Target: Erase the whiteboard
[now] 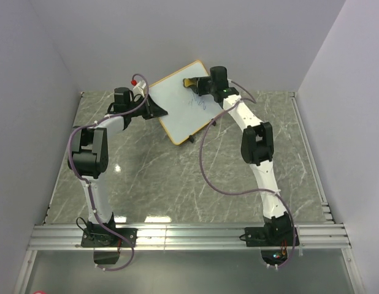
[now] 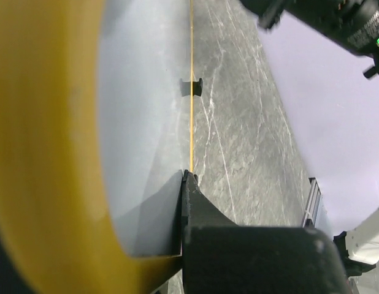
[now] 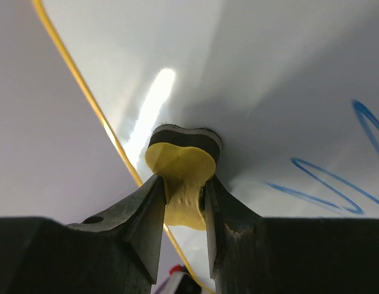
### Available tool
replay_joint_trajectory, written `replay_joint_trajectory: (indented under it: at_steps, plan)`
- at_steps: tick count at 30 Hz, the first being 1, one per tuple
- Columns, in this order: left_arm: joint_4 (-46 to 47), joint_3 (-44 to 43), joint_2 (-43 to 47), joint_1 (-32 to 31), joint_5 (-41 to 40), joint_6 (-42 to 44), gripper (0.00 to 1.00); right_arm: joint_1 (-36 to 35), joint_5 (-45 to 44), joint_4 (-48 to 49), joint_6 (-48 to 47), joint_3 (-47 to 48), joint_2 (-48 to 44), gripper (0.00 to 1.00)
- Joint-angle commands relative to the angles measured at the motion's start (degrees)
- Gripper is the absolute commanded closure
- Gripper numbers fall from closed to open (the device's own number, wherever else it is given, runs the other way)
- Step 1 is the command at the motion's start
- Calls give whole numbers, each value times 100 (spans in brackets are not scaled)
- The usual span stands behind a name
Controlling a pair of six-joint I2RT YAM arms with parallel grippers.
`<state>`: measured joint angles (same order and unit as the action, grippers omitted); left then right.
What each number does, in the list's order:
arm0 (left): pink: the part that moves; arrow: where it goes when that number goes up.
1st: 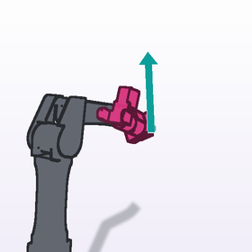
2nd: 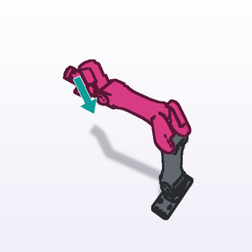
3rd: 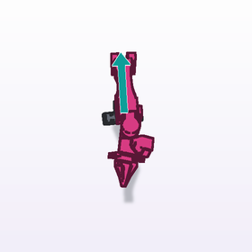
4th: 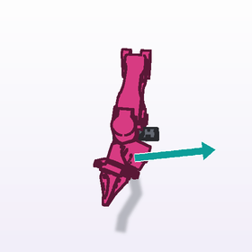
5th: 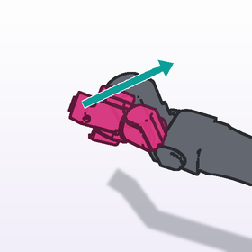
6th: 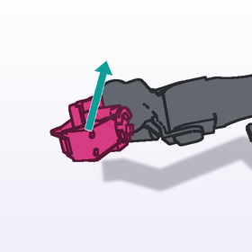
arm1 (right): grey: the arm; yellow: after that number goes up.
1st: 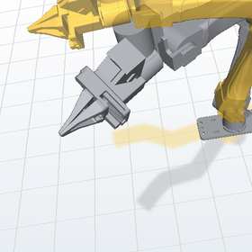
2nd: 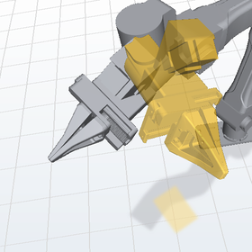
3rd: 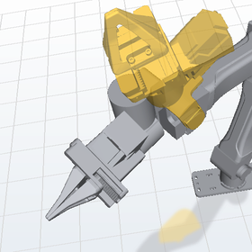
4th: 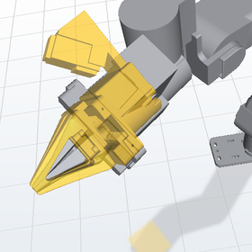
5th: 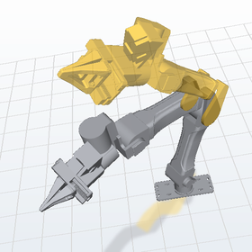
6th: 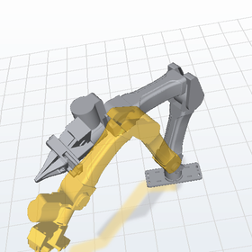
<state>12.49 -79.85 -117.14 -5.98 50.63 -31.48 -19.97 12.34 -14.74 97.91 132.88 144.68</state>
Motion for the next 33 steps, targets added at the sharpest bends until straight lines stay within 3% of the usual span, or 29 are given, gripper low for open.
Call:
replay_joint_trajectory:
  at_steps: [1, 6, 10, 14, 16, 22, 27, 33]
  plan:
    - [-1232, 128, -54, -360, 861, 678, 100, -34, -478, -872, 290, 598, 894, 100]
    - [-1477, 84, -19, -334, 808, 758, 100, -42, -355, -1344, -288, -112, 571, 100]
    - [-1487, 276, 165, -307, 747, 784, 100, -95, -582, -1997, -1464, -972, -288, 100]
    - [-1469, 506, 367, -316, 738, 749, 100, -8, -478, -1612, -1679, -2937, -1169, 100]
    - [-1530, 628, 464, -316, 764, 732, 100, 80, -417, -1505, -1704, -3188, -1276, 100]
    - [-2012, 814, 947, -500, 423, 1178, 100, 142, -206, -1822, -1890, -2364, -846, 100]
    - [-2954, 866, 1325, -703, 0, 1636, 100, 186, 418, -505, -1223, -2346, -793, 100]
    - [-3051, 1604, 1616, -861, -132, 1777, 100, 239, 374, -362, -713, -1135, -187, 100]
